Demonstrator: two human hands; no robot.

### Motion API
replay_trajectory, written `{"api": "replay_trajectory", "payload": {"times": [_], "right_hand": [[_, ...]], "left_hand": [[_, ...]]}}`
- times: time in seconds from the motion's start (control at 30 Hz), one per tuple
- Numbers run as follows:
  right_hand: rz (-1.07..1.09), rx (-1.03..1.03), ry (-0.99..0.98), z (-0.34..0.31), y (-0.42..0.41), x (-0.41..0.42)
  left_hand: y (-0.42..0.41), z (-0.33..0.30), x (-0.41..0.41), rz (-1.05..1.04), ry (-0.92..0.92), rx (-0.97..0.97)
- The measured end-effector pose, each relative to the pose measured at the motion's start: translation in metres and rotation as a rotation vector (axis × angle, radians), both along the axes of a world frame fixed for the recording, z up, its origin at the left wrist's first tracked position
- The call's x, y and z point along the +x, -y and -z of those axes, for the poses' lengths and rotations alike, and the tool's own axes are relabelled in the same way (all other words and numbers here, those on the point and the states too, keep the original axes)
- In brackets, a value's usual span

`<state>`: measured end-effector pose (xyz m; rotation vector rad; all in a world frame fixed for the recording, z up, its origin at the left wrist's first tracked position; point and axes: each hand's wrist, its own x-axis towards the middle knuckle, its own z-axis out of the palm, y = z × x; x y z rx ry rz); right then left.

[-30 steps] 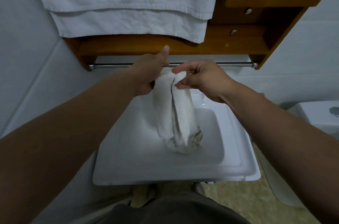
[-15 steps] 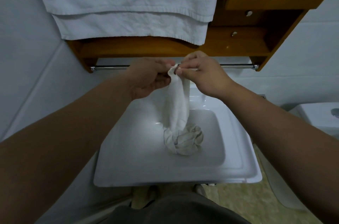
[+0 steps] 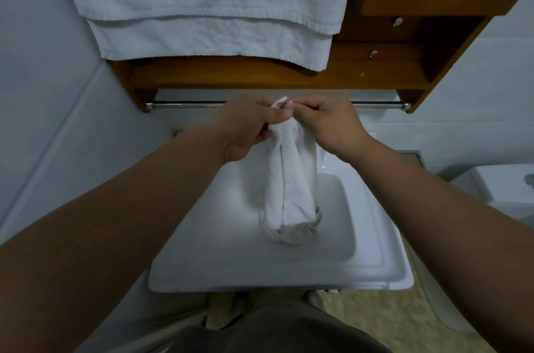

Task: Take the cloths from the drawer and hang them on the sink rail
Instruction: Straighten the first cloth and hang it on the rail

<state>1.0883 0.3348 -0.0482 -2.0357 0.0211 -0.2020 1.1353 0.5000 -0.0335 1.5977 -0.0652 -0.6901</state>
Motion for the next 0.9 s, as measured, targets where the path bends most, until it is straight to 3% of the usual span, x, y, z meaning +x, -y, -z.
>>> {"api": "replay_trajectory", "payload": {"times": [0.27, 0.53, 0.9], "right_hand": [[0.026, 0.108, -0.044, -0.001, 0.003, -0.001], [-0.136, 0.024, -0.005, -0.009, -0.009, -0.003], [-0.021, 0.09, 0.002, -0.017, -0.006, 0.007]], "left_hand": [[0.0, 0.002, -0.001, -0.167, 0.03, 0.022], [0.001, 0.001, 0.001, -0.162, 0.15, 0.248], [-0.002, -0.001, -0.004, -0.024, 0.104, 0.09]]}}
